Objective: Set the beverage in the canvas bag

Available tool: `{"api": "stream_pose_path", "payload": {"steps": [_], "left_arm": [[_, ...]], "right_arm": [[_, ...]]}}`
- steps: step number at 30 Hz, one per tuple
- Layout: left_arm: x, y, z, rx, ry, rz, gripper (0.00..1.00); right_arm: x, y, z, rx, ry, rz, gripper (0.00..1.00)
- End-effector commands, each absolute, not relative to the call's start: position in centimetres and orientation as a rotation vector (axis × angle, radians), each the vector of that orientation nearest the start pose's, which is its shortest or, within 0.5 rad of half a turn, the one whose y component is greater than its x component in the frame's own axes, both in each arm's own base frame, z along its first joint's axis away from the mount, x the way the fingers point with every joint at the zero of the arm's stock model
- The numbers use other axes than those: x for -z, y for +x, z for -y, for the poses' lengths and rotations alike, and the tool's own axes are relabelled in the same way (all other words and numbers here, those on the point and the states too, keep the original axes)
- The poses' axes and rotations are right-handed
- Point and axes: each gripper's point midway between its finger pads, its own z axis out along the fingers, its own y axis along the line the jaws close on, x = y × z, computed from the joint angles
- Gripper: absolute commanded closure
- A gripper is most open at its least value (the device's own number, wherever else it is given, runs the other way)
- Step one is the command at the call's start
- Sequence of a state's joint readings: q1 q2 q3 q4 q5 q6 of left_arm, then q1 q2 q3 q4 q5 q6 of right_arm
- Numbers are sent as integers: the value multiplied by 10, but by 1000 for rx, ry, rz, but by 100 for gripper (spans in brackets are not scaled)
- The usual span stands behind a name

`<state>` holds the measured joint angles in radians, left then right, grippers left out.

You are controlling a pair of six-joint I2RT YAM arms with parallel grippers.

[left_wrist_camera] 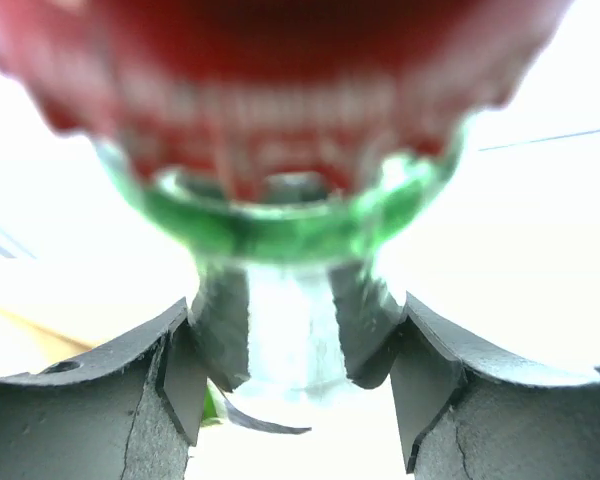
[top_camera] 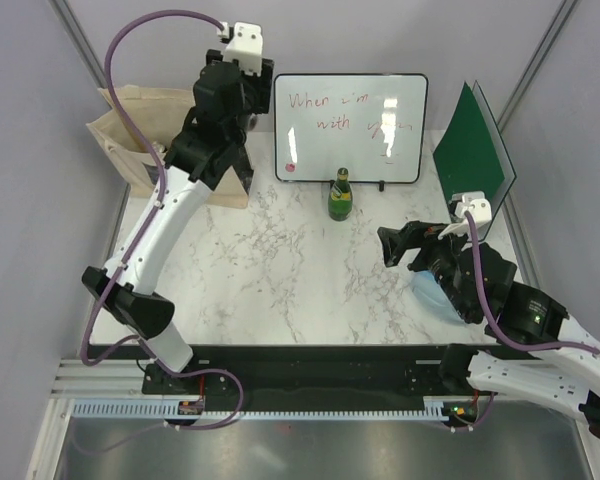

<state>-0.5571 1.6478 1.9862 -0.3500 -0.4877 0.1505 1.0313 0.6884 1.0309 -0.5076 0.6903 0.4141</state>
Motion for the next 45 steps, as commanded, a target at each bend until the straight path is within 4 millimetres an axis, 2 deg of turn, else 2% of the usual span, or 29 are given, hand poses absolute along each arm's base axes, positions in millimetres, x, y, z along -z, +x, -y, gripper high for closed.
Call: {"api": "stream_pose_path", "payload": {"steps": [1, 5, 11, 14, 20, 23, 25, 30, 31, 32, 34, 36, 37, 38, 45], "left_arm": [[-571, 449, 109, -165, -15, -1313, 98], [-581, 455, 68, -191, -74, -1290, 98], [-598, 445, 42, -229, -97, -1254, 98], [-595, 448, 25, -256, -120, -1261, 98], [-562, 468, -1, -237, -203, -1330, 98], [-546, 471, -14, -242, -312, -1341, 98], [-543, 471, -21, -249, -359, -1330, 98], [-521, 481, -23, -245, -407, -1337, 98], [-523, 482, -22, -233, -408, -1313, 98], [-506, 490, -20, -238, -399, -1338, 98], [-498, 498, -14, -221, -378, -1338, 98], [-481, 509, -10, -223, -351, -1373, 98], [-482, 513, -8, -215, -348, -1357, 98], [-471, 521, -7, -220, -347, -1374, 98], [-427, 555, -13, -319, -349, -1387, 98]], "right_arm": [[-371, 205, -142, -496, 16, -1662, 2], [-371, 205, -136, -463, 11, -1662, 2], [-369, 205, -140, -469, 3, -1671, 2], [-370, 205, -142, -478, 0, -1674, 2], [-367, 205, -144, -482, -6, -1680, 2], [-365, 206, -145, -478, -9, -1685, 2], [-365, 206, -145, -473, -11, -1686, 2], [-360, 208, -146, -455, -15, -1695, 2], [-360, 209, -148, -455, -15, -1695, 2], [-357, 210, -150, -454, -17, -1700, 2], [-355, 211, -152, -452, -21, -1702, 2], [-353, 212, -157, -451, -34, -1711, 2], [-353, 213, -157, -449, -36, -1712, 2], [-351, 213, -159, -448, -42, -1716, 2], [-346, 221, -167, -394, -76, -1731, 2]]}}
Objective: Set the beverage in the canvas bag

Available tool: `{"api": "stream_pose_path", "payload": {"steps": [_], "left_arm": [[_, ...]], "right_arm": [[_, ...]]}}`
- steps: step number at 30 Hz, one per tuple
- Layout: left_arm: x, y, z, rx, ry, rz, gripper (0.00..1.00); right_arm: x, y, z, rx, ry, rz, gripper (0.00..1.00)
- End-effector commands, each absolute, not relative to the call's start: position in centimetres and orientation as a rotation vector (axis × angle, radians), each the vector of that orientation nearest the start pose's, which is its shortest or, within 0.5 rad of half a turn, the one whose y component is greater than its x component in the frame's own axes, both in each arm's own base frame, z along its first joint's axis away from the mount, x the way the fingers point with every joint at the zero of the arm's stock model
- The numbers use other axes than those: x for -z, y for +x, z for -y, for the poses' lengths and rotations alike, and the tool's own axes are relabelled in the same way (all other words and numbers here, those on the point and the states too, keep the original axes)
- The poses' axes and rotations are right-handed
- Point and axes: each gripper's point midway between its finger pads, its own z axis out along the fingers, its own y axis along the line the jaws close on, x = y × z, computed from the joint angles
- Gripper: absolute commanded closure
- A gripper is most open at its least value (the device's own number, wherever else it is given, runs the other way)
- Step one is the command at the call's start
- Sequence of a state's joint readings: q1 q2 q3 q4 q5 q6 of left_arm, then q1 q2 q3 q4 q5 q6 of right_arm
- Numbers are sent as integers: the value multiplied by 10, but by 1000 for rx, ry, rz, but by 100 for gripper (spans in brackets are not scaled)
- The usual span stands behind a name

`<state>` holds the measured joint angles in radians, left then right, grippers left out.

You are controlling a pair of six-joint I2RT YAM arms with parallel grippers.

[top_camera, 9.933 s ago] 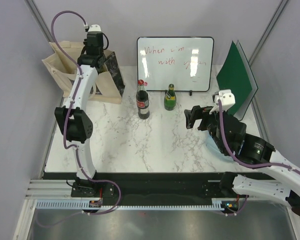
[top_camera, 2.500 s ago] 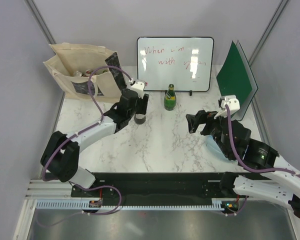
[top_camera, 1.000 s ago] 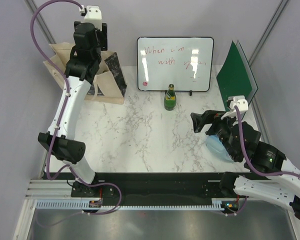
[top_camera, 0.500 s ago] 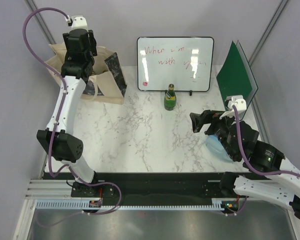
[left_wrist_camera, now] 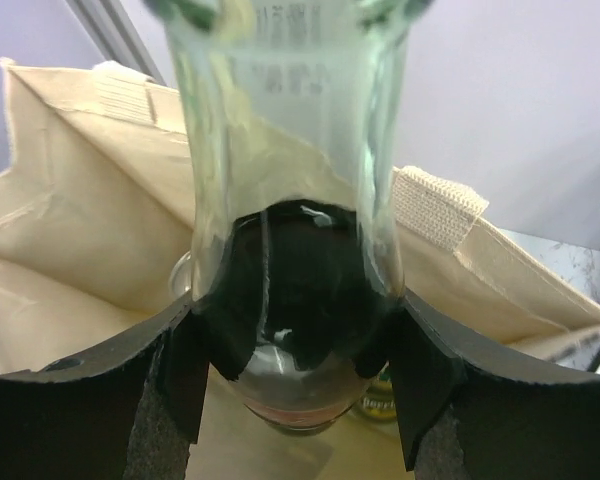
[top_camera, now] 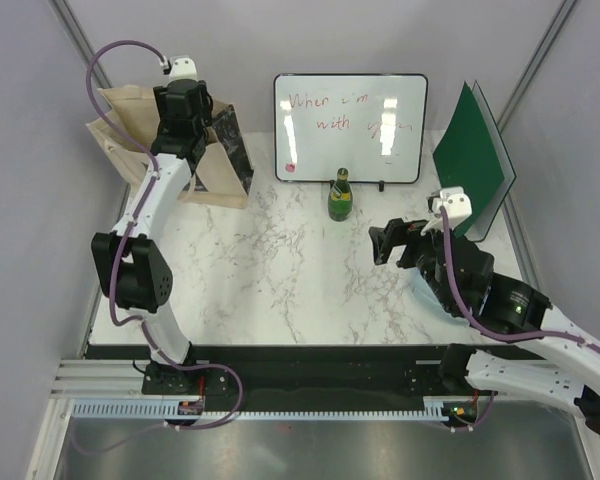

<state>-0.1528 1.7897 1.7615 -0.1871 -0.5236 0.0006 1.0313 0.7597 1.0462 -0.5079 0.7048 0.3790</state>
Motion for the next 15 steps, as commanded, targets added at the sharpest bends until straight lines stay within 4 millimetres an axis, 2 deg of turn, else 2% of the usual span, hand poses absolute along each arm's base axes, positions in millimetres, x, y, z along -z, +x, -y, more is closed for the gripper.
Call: {"api": "stream_pose_path", "payload": {"steps": [1, 2, 4, 10, 15], "left_arm": [[-420, 558, -14, -327, -342, -1394, 98], [-421, 560, -14, -328, -339, -1381, 98], [-411, 565, -17, -338, -340, -1389, 98], [-413, 576, -21, -367, -311, -1361, 98], [-420, 575, -15, -313, -306, -1354, 98]], "right_arm": [[-344, 222, -169, -385, -85, -1738, 2], [-344, 223, -170, -386, -87, -1737, 2], [-340, 224, -172, -379, -87, -1744, 2], [-330, 229, -180, -361, -104, -1762, 2], [-330, 232, -182, -352, -105, -1756, 2]]}}
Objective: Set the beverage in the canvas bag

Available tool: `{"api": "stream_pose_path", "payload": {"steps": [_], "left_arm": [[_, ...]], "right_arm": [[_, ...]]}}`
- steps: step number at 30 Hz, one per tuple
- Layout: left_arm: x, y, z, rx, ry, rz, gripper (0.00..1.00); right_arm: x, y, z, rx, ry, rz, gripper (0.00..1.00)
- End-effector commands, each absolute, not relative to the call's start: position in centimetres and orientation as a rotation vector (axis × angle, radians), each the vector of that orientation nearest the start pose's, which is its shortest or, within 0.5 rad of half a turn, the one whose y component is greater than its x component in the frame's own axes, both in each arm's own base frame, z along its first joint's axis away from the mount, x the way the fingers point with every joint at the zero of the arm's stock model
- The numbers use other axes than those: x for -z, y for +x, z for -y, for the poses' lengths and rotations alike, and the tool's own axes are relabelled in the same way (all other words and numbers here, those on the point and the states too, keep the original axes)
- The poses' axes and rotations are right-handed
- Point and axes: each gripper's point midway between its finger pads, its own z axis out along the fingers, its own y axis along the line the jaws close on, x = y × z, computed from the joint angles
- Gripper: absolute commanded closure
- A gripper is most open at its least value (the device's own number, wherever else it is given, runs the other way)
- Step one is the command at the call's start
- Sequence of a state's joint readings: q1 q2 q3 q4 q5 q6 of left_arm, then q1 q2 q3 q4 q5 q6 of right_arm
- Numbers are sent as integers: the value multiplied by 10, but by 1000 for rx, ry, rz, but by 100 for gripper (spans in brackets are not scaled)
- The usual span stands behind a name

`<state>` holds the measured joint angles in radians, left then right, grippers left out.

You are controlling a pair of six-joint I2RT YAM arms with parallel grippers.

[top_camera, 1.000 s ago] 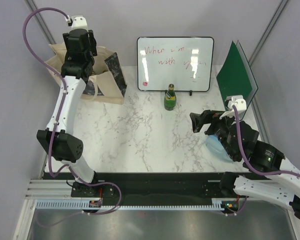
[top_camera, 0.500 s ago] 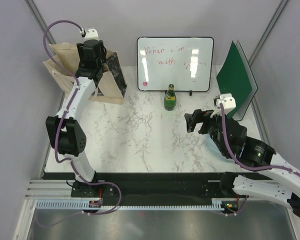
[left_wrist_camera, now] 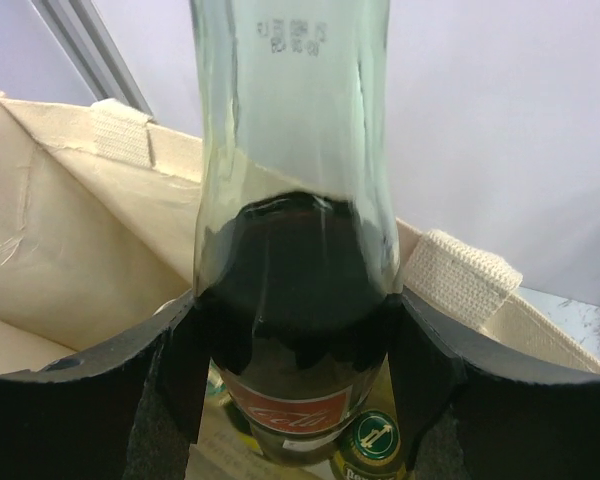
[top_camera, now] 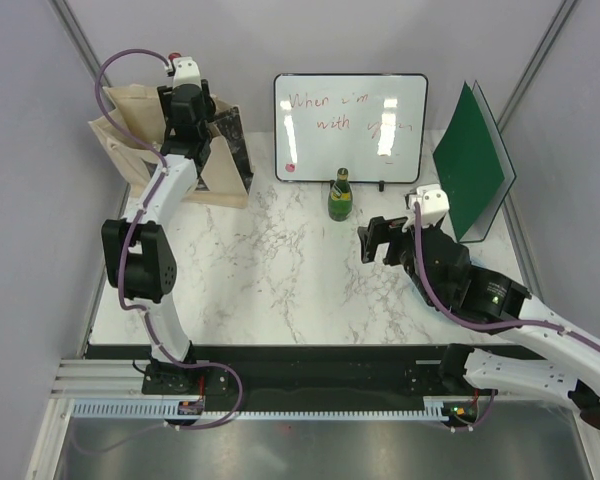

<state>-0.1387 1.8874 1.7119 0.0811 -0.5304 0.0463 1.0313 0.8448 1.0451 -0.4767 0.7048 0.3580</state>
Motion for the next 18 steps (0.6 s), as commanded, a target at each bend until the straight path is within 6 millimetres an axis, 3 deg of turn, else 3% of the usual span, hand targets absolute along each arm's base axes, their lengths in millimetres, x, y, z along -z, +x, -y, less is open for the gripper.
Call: {"api": "stream_pose_path", "payload": {"steps": [1, 4, 7, 11, 12, 18], "left_arm": [[-423, 574, -14, -301, -303, -1346, 98], [-440, 574, -5, -239, -274, -1314, 98], [-443, 582, 12, -146, -219, -1313, 98], [-421, 590, 27, -65, -171, -1356, 98], [-407, 590, 28, -59, -157, -1382, 98], [-373, 586, 18, -7, -132, -1428, 98]], "right_arm": [[-328, 232, -183, -348, -109, -1760, 2], [-326, 232, -183, -348, -111, -1760, 2], [-325, 232, -183, -347, -112, -1760, 2], [-325, 233, -183, -334, -117, -1758, 2], [-327, 233, -182, -337, -115, -1755, 2], [-329, 233, -179, -321, -118, -1745, 2]]}}
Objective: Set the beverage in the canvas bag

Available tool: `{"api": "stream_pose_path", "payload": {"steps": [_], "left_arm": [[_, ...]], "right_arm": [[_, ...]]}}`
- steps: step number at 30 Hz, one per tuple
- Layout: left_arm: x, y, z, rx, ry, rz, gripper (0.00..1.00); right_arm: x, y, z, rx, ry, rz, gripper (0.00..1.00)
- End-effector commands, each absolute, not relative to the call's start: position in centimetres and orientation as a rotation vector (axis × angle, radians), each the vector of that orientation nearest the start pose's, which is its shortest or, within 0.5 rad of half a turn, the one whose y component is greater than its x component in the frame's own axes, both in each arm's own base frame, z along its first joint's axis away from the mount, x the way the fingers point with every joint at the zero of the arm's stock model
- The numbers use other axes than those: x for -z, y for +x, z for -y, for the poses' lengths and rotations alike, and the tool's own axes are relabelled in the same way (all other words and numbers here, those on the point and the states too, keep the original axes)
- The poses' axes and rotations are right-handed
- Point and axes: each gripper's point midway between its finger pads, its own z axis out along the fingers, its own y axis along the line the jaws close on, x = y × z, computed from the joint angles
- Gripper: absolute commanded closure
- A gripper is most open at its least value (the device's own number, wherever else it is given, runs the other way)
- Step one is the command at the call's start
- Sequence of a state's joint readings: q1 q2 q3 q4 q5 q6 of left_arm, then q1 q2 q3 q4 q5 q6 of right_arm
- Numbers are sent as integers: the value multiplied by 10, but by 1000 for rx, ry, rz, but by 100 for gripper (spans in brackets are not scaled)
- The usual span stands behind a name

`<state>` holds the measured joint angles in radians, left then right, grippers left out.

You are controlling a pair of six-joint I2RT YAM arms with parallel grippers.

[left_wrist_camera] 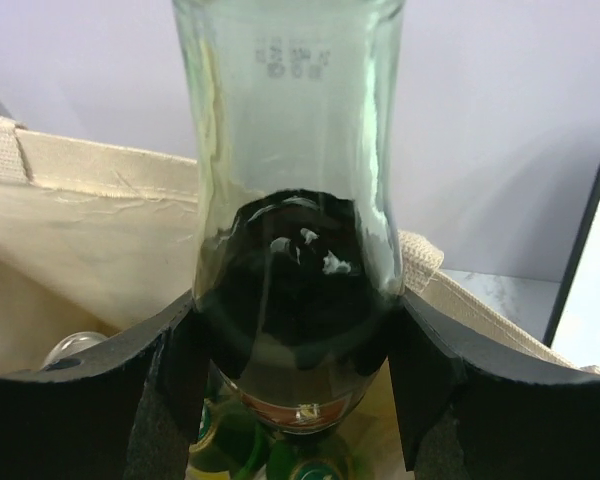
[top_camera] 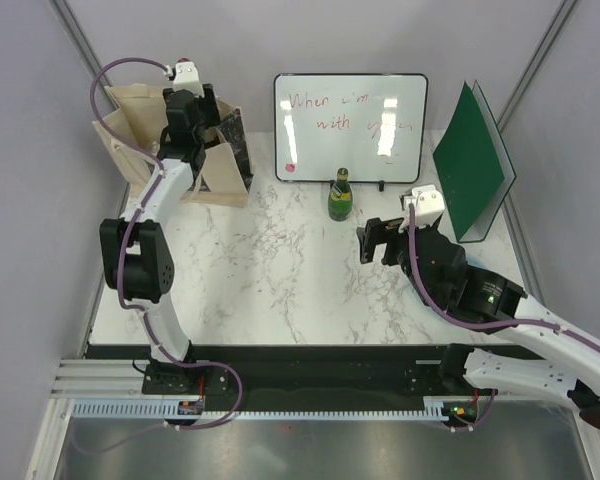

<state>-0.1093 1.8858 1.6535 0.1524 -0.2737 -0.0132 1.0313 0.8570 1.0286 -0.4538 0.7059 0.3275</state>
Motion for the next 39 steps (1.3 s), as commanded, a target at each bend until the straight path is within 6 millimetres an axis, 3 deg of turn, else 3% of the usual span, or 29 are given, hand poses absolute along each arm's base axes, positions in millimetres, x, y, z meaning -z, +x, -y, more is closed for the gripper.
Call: {"api": "stream_pose_path", "payload": {"steps": [1, 3, 15, 18, 25, 31, 34, 39], "left_arm": [[-370, 586, 16, -9, -127, -1433, 98], [-365, 585, 12, -15, -101, -1432, 98], [-392, 572, -20, -240, -84, -1373, 98], [-393, 572, -19, -239, -75, -1373, 98], [-368, 583, -32, -250, -130, -1410, 98], [-341, 588, -28, -217, -128, -1459, 98], [-337, 585, -22, -174, -127, -1474, 98], [-344, 585, -27, -216, -124, -1453, 98]], "right_arm": [[-328, 234, -180, -318, -120, -1748, 2], [-327, 235, -182, -315, -121, -1750, 2], [-322, 238, -193, -326, -143, -1763, 2], [-321, 237, -191, -329, -138, -1762, 2], [-320, 236, -187, -320, -133, -1759, 2], [-320, 238, -186, -309, -131, -1755, 2], [-318, 239, -189, -306, -136, -1759, 2], [-318, 239, -188, -305, -137, -1757, 2]]}}
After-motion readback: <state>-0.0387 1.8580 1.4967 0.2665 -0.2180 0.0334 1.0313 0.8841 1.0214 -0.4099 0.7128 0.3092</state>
